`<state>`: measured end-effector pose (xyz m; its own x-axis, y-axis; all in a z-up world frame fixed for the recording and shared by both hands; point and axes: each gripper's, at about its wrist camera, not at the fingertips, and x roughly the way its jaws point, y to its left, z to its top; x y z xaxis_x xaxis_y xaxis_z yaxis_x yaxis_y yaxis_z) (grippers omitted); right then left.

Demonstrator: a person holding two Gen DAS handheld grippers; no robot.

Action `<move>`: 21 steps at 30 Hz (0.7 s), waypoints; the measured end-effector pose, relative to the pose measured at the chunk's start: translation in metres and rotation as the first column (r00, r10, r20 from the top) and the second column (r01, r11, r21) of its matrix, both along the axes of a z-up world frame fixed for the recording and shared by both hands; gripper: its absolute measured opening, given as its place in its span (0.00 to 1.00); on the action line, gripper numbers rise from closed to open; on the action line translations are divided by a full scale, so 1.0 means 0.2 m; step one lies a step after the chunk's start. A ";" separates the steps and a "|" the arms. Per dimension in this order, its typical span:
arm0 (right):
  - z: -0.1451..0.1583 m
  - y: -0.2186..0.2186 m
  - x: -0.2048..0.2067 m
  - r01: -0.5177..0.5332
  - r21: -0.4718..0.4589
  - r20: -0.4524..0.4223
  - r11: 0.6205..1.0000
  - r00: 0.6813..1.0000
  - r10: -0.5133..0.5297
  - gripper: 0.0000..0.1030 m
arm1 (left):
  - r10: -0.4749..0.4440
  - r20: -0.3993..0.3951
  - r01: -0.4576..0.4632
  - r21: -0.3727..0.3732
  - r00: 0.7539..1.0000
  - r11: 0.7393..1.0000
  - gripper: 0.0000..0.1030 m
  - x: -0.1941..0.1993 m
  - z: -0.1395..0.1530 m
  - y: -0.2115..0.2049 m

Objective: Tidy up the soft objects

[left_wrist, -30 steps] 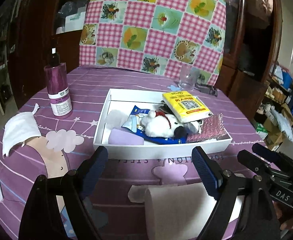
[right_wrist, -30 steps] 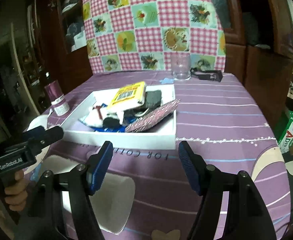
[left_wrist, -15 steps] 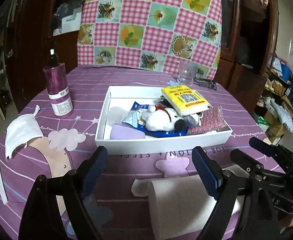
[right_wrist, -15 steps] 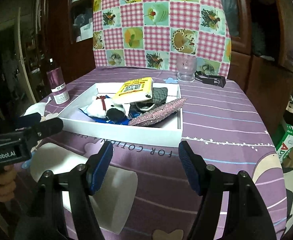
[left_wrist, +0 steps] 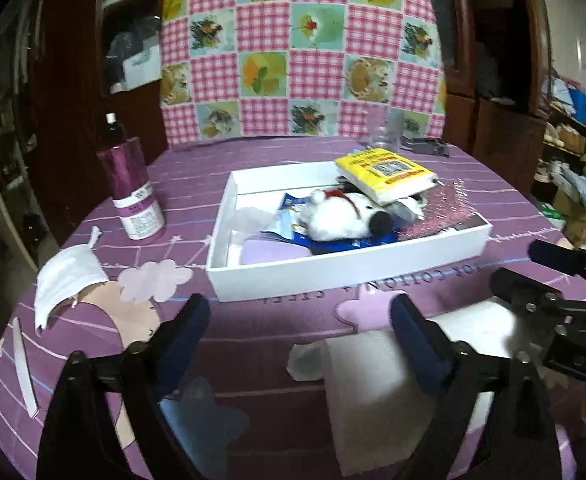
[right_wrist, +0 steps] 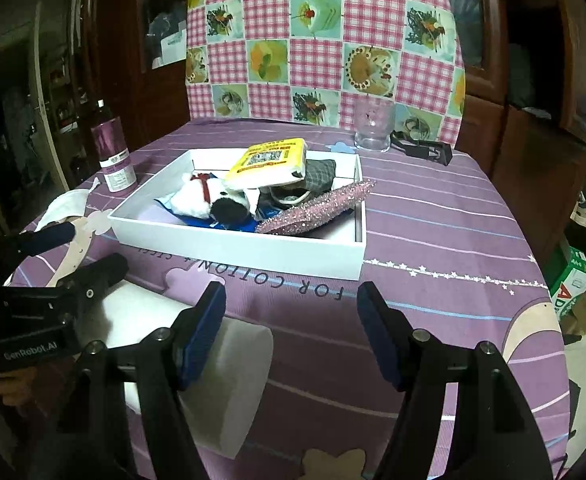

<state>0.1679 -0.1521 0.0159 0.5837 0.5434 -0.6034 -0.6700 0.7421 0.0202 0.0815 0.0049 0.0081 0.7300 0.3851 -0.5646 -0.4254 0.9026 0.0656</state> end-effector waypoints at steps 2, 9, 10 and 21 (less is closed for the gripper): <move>0.00 0.00 0.00 0.005 -0.011 0.013 1.000 1.000 -0.005 0.67 | 0.011 0.001 -0.011 -0.027 1.000 1.000 1.00 0.00 0.00 0.03; 0.00 0.01 0.00 0.011 -0.023 0.016 1.000 1.000 -0.010 0.67 | 0.016 -0.001 -0.016 -0.024 1.000 1.000 1.00 0.01 0.00 0.03; 0.00 0.01 0.00 0.011 -0.023 0.016 1.000 1.000 -0.011 0.67 | 0.017 -0.002 -0.018 -0.019 1.000 1.000 1.00 0.01 0.00 0.03; 0.00 0.02 -0.02 0.024 -0.040 0.048 0.999 0.999 -0.022 0.68 | 0.019 -0.002 -0.019 -0.011 1.000 1.000 1.00 0.01 0.00 0.02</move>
<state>0.1648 -0.1482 0.0168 0.6243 0.5052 -0.5959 -0.6525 0.7566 -0.0421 0.0830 0.0092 0.0077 0.7215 0.3925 -0.5704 -0.4425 0.8950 0.0561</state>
